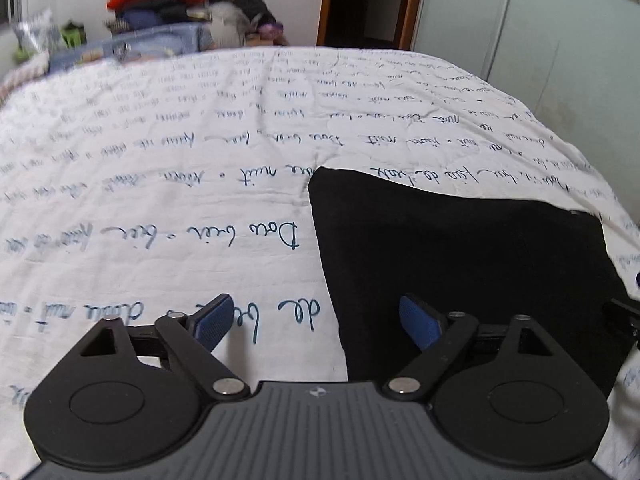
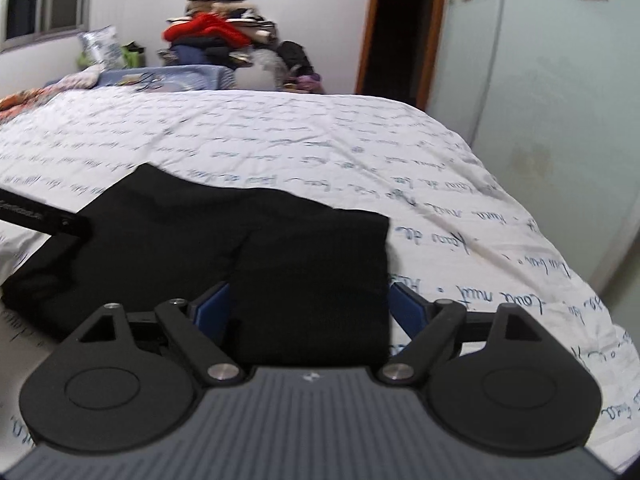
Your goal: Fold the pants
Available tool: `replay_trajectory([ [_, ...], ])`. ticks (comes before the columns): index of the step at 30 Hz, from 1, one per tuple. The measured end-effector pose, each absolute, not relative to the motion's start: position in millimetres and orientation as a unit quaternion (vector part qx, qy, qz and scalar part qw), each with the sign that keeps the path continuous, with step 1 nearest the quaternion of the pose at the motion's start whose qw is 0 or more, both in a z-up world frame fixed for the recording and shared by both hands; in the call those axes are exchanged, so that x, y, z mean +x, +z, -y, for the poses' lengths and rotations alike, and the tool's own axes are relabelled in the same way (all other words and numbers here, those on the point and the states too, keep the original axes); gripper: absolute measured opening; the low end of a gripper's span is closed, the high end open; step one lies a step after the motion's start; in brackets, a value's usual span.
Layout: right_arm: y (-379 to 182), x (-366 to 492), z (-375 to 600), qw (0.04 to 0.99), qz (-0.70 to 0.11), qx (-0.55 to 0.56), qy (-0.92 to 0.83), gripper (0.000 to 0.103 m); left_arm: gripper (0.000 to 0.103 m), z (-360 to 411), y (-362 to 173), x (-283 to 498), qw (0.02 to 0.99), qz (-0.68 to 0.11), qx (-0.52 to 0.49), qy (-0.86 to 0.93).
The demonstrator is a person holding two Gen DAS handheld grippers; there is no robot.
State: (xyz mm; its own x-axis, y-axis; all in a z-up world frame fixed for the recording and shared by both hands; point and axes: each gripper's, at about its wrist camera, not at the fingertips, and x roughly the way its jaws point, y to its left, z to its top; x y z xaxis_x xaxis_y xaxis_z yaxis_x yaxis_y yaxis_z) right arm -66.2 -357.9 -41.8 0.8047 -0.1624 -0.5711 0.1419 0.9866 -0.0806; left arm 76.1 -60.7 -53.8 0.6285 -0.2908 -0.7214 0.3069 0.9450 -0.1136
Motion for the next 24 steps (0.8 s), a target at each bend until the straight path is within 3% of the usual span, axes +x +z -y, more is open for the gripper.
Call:
replay_trajectory([
  [14, -71, -34, 429, 0.929, -0.325, 0.174, -0.040, 0.090, 0.092, 90, -63, 95, 0.891, -0.404, 0.010, -0.206],
  [16, -74, -29, 435, 0.926, -0.324, 0.192, -0.022, 0.089, 0.092, 93, -63, 96, 0.891, -0.399, 0.007, -0.218],
  [18, -75, -23, 436, 0.924, -0.326, 0.199, -0.001, 0.078, 0.091, 96, -64, 98, 0.890, -0.395, -0.004, -0.230],
  [21, -79, -11, 439, 0.918, -0.334, 0.214, 0.021, 0.072, 0.067, 98, -64, 98, 0.891, -0.388, -0.018, -0.236],
  [23, -80, -5, 442, 0.915, -0.338, 0.217, 0.027, 0.066, 0.035, 95, -63, 96, 0.896, -0.378, -0.024, -0.231],
  [24, -80, -2, 442, 0.914, -0.341, 0.217, 0.028, 0.062, 0.029, 92, -62, 96, 0.898, -0.375, -0.025, -0.229],
])
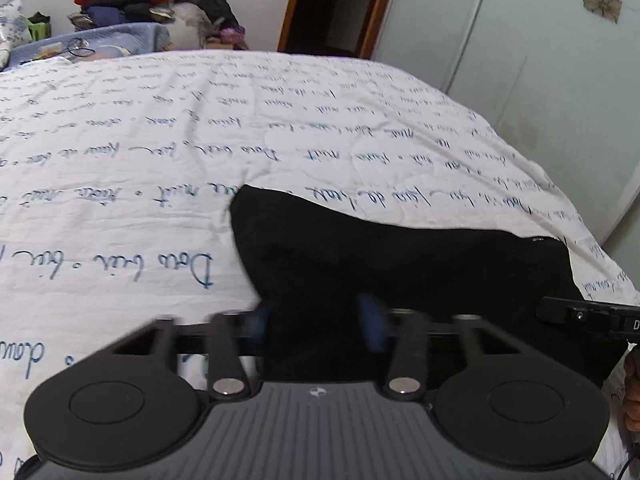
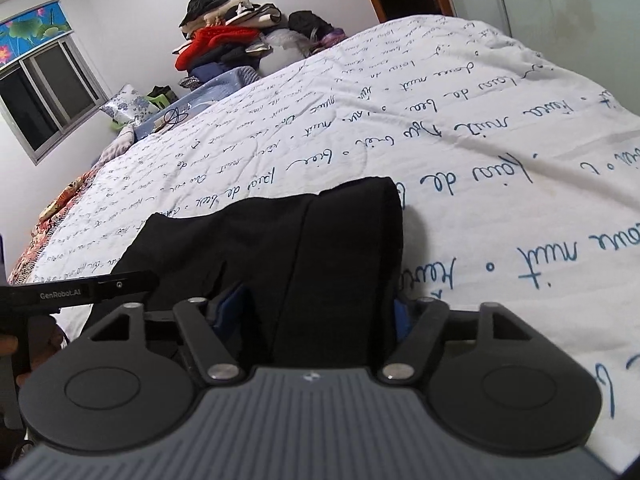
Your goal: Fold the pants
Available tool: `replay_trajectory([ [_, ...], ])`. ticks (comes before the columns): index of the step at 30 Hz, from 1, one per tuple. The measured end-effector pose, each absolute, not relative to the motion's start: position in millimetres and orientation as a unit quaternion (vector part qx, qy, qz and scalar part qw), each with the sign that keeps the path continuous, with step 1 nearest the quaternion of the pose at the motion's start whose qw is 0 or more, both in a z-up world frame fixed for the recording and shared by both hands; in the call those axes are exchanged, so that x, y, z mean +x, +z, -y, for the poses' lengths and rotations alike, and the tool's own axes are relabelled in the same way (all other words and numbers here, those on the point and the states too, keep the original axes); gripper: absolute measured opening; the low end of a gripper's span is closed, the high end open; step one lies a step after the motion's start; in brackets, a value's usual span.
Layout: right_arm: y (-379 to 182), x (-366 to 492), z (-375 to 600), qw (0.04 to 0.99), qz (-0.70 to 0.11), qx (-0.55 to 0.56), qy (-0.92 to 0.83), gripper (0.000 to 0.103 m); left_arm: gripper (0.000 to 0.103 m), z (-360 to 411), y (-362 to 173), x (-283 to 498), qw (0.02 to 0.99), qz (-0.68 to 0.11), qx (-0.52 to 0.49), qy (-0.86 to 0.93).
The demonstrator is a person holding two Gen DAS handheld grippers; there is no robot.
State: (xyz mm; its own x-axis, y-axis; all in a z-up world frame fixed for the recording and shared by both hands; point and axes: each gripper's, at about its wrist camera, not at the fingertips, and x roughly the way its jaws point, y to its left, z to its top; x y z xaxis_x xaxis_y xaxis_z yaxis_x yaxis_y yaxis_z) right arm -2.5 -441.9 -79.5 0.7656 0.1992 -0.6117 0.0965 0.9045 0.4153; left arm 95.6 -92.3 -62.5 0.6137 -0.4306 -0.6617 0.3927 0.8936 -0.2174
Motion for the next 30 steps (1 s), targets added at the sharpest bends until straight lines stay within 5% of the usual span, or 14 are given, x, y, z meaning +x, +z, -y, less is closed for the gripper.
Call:
replay_trajectory([
  [2, -77, -2, 437, 0.916, -0.344, 0.206, 0.028, 0.053, 0.013, 86, -61, 97, 0.898, -0.374, -0.034, -0.231],
  [9, -71, -5, 431, 0.917, -0.329, 0.223, 0.017, 0.031, 0.007, 67, -52, 94, 0.900, -0.363, -0.069, -0.229],
  [18, -47, -8, 415, 0.926, -0.289, 0.241, 0.031, 0.026, 0.004, 34, -15, 83, 0.916, -0.332, -0.089, -0.207],
  [21, -41, -9, 411, 0.929, -0.281, 0.241, 0.022, 0.026, 0.004, 41, -8, 83, 0.945, -0.287, -0.012, -0.158],
  [25, -60, 0, 413, 0.924, -0.325, 0.194, -0.049, 0.038, 0.004, 28, -14, 99, 0.930, -0.322, -0.054, -0.170],
  [28, -62, -9, 415, 0.924, -0.318, 0.194, -0.080, 0.066, 0.006, 38, -16, 97, 0.922, -0.329, -0.047, -0.200],
  [30, -46, -18, 404, 0.939, -0.286, 0.138, -0.131, 0.068, 0.006, 53, -21, 92, 0.914, -0.336, -0.034, -0.226],
])
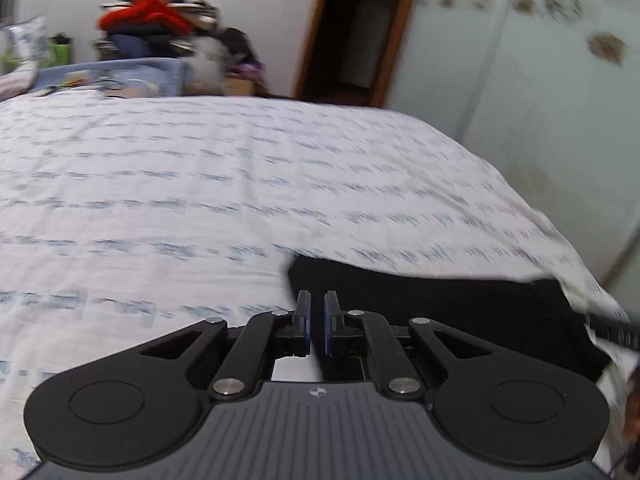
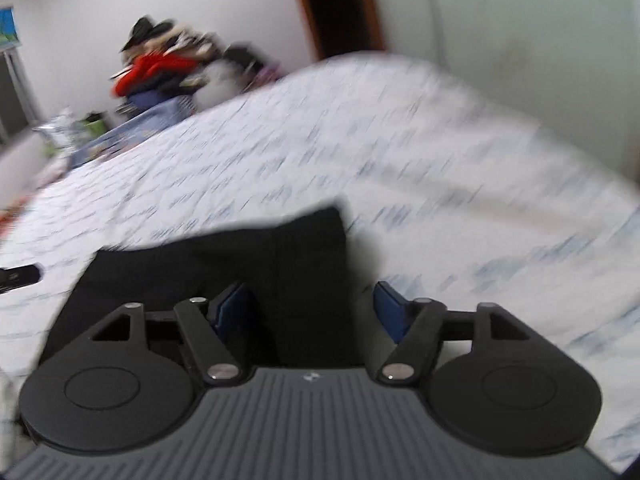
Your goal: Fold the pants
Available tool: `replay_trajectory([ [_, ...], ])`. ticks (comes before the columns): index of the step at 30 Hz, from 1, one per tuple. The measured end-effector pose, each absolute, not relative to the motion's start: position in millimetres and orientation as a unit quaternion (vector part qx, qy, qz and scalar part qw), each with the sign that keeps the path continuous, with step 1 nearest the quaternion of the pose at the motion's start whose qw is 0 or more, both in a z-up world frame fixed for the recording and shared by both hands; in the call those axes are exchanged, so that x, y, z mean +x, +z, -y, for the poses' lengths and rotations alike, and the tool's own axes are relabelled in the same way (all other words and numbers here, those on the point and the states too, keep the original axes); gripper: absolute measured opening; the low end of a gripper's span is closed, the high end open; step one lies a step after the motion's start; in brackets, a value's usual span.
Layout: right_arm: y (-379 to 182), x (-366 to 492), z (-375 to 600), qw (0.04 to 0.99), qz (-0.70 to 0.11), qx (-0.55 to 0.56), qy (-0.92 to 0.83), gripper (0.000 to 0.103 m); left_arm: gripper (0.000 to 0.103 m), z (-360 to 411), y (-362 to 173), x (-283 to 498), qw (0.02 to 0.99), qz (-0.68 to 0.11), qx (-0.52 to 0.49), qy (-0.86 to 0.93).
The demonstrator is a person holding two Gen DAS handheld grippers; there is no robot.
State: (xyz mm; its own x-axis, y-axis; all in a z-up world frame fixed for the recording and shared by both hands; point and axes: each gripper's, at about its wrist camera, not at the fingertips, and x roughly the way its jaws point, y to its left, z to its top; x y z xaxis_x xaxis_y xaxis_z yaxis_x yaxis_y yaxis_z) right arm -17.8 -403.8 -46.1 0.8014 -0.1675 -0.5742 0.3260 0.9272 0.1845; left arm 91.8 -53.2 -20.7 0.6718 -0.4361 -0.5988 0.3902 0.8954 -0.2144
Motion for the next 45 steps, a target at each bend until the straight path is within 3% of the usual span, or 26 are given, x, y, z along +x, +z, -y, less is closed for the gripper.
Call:
replay_trajectory([
  [3, -25, -17, 380, 0.957, -0.251, 0.060, -0.131, 0.069, 0.006, 81, -30, 76, 0.895, -0.355, -0.021, -0.270],
  [7, -30, 2, 364, 0.951, -0.298, 0.079, -0.029, 0.066, 0.009, 107, -50, 47, 0.881, -0.370, 0.052, -0.290],
  [10, -54, 4, 358, 0.940, -0.333, 0.000, -0.078, 0.066, 0.009, 108, -61, 20, 0.893, -0.323, 0.120, -0.291],
  [12, -51, -13, 361, 0.942, -0.322, 0.014, -0.093, 0.067, 0.010, 104, -58, 11, 0.894, -0.319, 0.132, -0.285],
  [16, -40, -45, 363, 0.950, -0.297, 0.072, -0.057, 0.069, 0.034, 99, -53, 13, 0.892, -0.338, 0.087, -0.288],
  [19, -62, -53, 353, 0.942, -0.324, 0.008, -0.080, 0.071, 0.040, 103, -50, 4, 0.897, -0.327, 0.101, -0.279],
  [23, -52, -67, 342, 0.945, -0.305, 0.000, -0.119, 0.074, 0.076, 101, -38, -4, 0.913, -0.305, 0.097, -0.252],
  [26, -30, -85, 323, 0.958, -0.252, 0.016, -0.133, 0.093, 0.079, 97, -30, -7, 0.925, -0.301, 0.083, -0.218],
  [29, -22, -96, 297, 0.965, -0.237, 0.014, -0.115, 0.103, 0.083, 92, -27, -8, 0.928, -0.309, 0.073, -0.195],
  [37, -22, -117, 248, 0.956, -0.263, -0.016, -0.126, 0.103, 0.083, 78, -25, -25, 0.925, -0.340, 0.065, -0.158],
  [45, -20, -136, 226, 0.956, -0.269, -0.036, -0.113, 0.103, 0.091, 71, -25, -41, 0.925, -0.344, 0.075, -0.145],
])
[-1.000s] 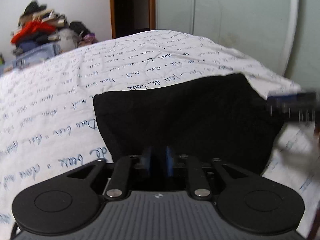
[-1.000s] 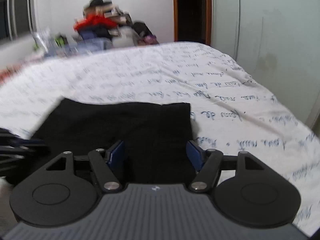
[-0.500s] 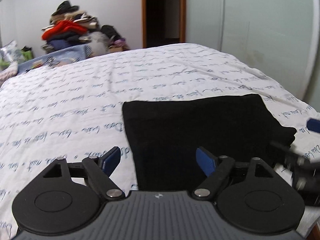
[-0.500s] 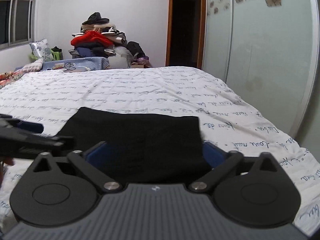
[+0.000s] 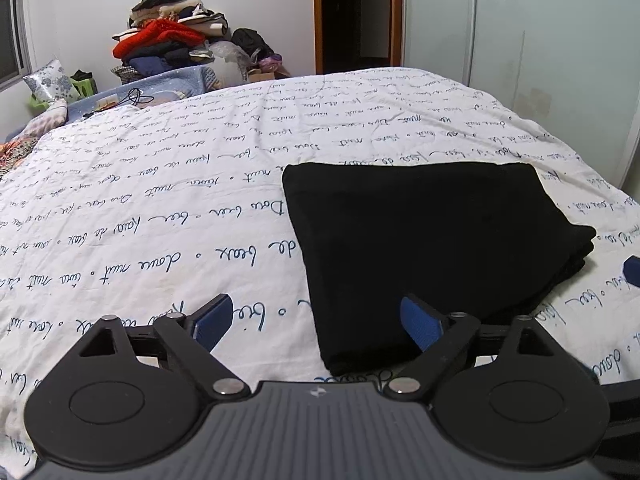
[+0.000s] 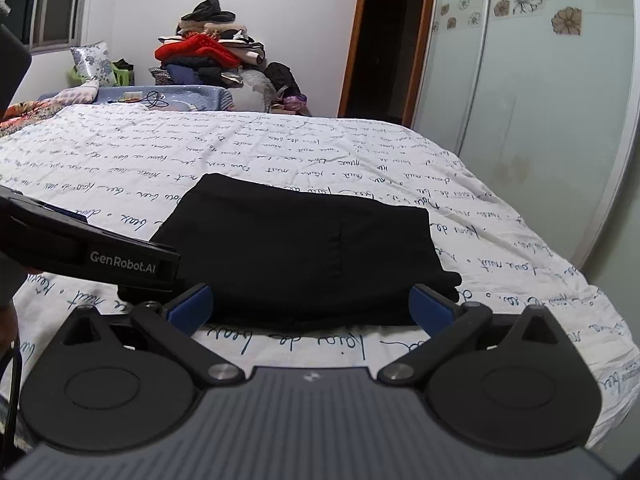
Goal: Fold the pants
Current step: 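Release the pants and withdraw both open grippers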
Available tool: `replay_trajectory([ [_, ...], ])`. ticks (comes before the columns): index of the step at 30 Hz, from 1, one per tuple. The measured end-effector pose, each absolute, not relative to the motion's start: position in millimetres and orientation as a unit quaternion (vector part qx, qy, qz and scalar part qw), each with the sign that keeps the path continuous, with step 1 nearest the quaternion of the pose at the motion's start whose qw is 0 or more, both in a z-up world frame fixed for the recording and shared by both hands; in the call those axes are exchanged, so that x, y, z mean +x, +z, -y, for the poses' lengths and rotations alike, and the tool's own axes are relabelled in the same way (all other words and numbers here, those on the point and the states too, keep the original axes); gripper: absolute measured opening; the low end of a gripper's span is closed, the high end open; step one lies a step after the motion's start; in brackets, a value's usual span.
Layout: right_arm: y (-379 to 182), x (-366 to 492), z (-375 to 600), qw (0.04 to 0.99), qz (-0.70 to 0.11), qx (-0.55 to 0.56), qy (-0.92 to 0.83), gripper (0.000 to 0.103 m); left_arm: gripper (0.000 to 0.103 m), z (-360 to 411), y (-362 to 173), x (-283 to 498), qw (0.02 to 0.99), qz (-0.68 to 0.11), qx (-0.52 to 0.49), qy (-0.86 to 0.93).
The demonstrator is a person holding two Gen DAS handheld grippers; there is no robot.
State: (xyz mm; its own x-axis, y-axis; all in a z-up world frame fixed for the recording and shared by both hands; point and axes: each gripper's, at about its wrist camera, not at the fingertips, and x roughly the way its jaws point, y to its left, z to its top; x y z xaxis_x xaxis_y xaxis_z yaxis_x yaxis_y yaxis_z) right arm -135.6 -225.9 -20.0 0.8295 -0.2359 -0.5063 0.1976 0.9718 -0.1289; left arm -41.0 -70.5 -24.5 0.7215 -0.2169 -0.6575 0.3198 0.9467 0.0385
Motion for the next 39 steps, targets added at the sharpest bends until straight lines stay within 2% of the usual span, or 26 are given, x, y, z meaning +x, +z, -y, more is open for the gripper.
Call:
replay_trajectory([
  [5, -19, -138, 230, 0.954, -0.274, -0.033, -0.117, 0.103, 0.092, 75, -28, -39, 0.916, -0.366, 0.082, -0.141],
  [39, -24, -141, 232, 0.951, -0.286, -0.040, -0.108, 0.103, 0.092, 67, -30, -40, 0.917, -0.371, 0.071, -0.132],
])
